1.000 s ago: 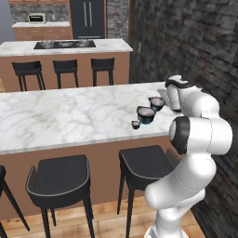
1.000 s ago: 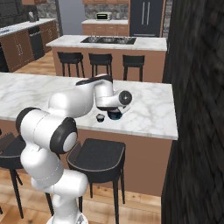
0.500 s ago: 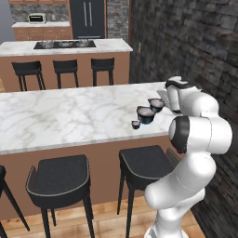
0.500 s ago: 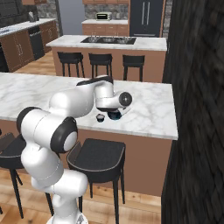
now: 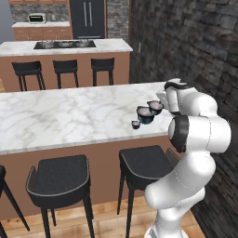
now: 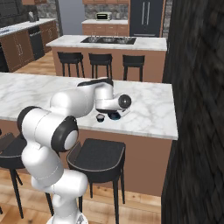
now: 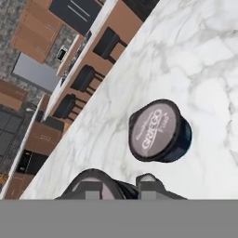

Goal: Stack the yogurt containers by placing the smaller containers on top of the larger containers.

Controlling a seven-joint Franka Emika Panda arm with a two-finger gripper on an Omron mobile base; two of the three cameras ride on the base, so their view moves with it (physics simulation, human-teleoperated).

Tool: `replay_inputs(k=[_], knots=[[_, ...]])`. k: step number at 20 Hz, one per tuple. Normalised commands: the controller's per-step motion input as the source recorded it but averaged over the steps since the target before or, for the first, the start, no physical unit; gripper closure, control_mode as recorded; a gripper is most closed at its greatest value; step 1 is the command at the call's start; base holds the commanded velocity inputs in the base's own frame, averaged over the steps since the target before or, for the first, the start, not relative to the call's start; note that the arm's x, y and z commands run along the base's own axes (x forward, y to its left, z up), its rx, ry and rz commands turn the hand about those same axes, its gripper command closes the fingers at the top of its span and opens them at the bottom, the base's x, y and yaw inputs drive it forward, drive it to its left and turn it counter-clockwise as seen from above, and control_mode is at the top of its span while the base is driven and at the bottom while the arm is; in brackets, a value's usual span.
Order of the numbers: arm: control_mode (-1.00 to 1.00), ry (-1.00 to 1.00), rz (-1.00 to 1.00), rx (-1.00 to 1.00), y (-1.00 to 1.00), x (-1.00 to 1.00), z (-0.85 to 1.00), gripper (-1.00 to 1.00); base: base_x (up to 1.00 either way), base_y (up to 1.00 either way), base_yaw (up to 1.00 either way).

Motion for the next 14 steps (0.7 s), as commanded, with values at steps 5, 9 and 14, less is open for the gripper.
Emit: replay_inputs(k=[5, 9, 14], knots=[[-1.0, 0.0, 0.0, 0.0, 0.02, 0.05, -0.07, 1.0, 0.0, 0.0, 0.0], [-1.0, 0.0, 0.0, 0.0, 0.0, 0.07, -0.02, 1.0, 0.0, 0.0, 0.0], [-1.0, 0.0, 0.0, 0.0, 0.0, 0.0, 0.0, 1.0, 0.0, 0.0, 0.0]])
